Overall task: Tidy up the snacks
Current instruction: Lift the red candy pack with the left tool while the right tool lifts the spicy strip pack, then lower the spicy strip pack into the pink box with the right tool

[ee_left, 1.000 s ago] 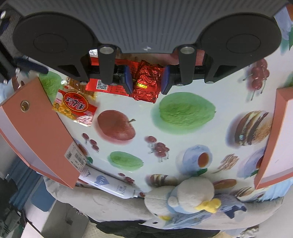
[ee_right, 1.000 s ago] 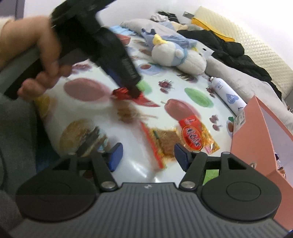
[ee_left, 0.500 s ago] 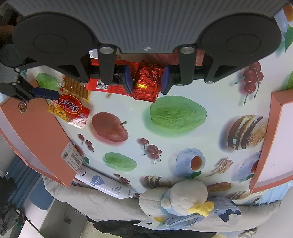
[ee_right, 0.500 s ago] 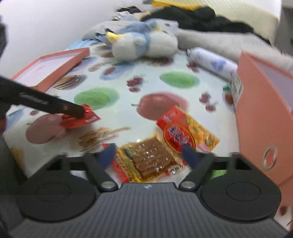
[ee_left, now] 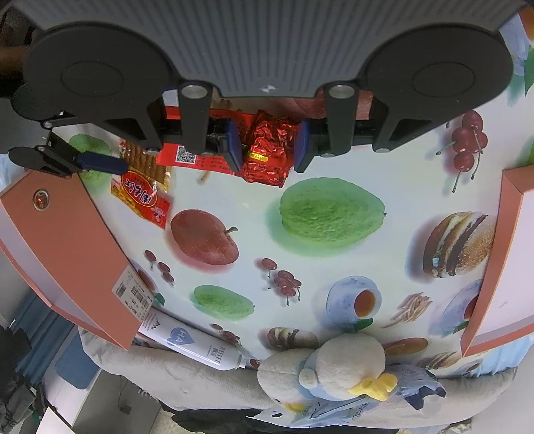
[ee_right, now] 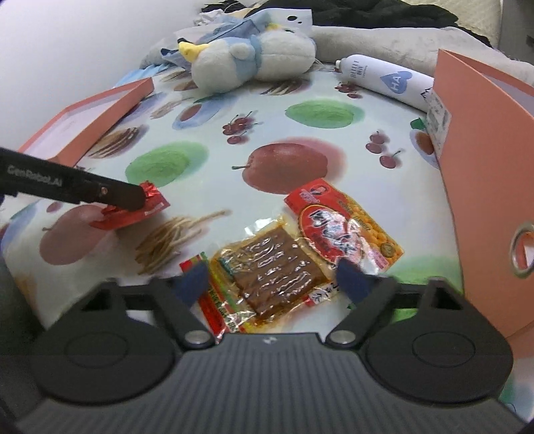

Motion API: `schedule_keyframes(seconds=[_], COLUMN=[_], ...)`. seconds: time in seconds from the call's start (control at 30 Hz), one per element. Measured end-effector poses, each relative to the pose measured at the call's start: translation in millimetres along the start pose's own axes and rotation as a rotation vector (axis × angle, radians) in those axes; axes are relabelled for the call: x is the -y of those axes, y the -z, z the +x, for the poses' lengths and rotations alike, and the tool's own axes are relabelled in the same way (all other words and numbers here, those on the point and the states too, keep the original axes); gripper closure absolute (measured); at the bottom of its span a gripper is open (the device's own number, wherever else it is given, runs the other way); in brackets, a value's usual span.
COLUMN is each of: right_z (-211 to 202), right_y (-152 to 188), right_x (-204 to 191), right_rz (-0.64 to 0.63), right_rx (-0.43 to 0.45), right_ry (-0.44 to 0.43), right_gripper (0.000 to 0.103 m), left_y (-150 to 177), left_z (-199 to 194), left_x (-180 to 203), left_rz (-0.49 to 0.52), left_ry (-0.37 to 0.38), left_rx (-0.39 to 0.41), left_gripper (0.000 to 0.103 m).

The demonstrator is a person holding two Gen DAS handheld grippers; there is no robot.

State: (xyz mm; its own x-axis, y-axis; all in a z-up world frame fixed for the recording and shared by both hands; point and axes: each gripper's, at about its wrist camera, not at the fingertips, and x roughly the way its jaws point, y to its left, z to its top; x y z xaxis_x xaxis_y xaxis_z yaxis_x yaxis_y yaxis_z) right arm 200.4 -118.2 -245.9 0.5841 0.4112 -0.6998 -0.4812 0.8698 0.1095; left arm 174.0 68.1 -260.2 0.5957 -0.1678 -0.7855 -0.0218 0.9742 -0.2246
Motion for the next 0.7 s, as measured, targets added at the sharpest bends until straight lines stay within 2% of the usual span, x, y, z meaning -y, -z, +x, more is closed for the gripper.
schedule_keyframes(seconds=[0.17, 0.43, 0.47, 0.6, 0.7], right_z=[-5, -18, -20, -24, -25], right_y=[-2, -8, -8, -9, -9], right_x=[3, -6, -7, -5, 2], right_rz=[0.0, -0.028, -0.025, 0.007, 0.037], right_rx=[-0.011, -0.002, -0.003, 0.002, 0.003], right_ry=[-0.008, 0.033, 0.012, 0.046, 0.02], right_gripper=[0.045, 0.05, 0.097, 0.099, 0.097], left_y=[-4, -14, -15, -19, -19], left_z=[-1, -14, -16, -19, -19], left_x=[4, 12, 13, 15, 16], left_rz=[0.002, 0.017, 0.019, 0.018, 0.022], left_ry=[-0.002, 0.001, 0.001, 0.005, 0.008], left_rx=[0.003, 0.03, 0.034, 0.042, 0.04], left_gripper=[0.064, 0.064, 0.064, 0.064, 0.064])
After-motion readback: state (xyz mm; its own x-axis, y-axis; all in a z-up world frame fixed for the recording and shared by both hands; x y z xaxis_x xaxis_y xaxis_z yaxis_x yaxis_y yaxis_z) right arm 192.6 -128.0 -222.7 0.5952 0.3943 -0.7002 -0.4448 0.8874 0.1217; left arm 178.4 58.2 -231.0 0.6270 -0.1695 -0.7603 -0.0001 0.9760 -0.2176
